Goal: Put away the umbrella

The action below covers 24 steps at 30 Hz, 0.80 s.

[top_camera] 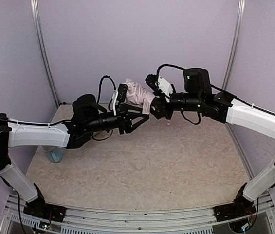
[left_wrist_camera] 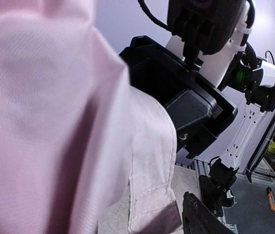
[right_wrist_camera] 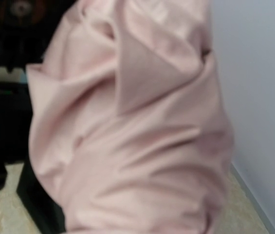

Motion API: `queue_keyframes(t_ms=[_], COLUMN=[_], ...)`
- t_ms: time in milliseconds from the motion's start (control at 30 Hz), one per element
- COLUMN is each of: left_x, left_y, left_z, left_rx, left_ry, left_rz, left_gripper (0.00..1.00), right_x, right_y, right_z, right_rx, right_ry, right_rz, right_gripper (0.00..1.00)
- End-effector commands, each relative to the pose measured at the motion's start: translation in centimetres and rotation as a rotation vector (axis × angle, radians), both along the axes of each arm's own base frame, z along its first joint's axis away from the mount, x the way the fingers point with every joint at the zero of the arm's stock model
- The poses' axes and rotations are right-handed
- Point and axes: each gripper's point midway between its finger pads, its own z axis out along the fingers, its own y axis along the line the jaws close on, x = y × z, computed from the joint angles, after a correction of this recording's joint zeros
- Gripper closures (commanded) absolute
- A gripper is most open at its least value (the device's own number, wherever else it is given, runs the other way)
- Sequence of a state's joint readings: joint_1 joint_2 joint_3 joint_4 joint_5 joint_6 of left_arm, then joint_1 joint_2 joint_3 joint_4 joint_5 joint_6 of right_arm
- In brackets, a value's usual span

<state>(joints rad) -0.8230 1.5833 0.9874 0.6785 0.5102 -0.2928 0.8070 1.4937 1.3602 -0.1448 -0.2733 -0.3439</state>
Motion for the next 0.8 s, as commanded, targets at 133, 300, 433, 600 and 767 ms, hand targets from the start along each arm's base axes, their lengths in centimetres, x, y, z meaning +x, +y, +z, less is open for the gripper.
queue_keyframes(t_ms=[133,300,433,600,767], left_x=[-0.2,-0.1,0.6,2.1,3.8], left_y=[0.0,1.9,3.5,5.4,6.1], left_z=[1.6,1.6,-1.2,-8.0,-15.1], left_rx=[-0.057,-0.064,0.017,0.131,0.259], left_ry=[-0.037,-0.066,-0.036,0.139,0.310], left_rz=[-0.032,0.044,0.123,0.181,0.244], left_gripper=[0.88,1.00,1.00,1.00,1.00], right_x=[-2.0,-1.3,0.5,2.2,3.2], right_y=[0.3,-0.6,-2.3,-2.6,-2.3], right_z=[3.8,2.9,1.9,-3.8,-11.7], right_rx=[0.101,0.088,0.101,0.102,0.127], right_ry=[-0.059,-0.025,0.057,0.300,0.565], right_rz=[0.072,0.033,-0.024,-0.020,0.002], right_gripper=[1.00,1.00,1.00,1.00,1.00])
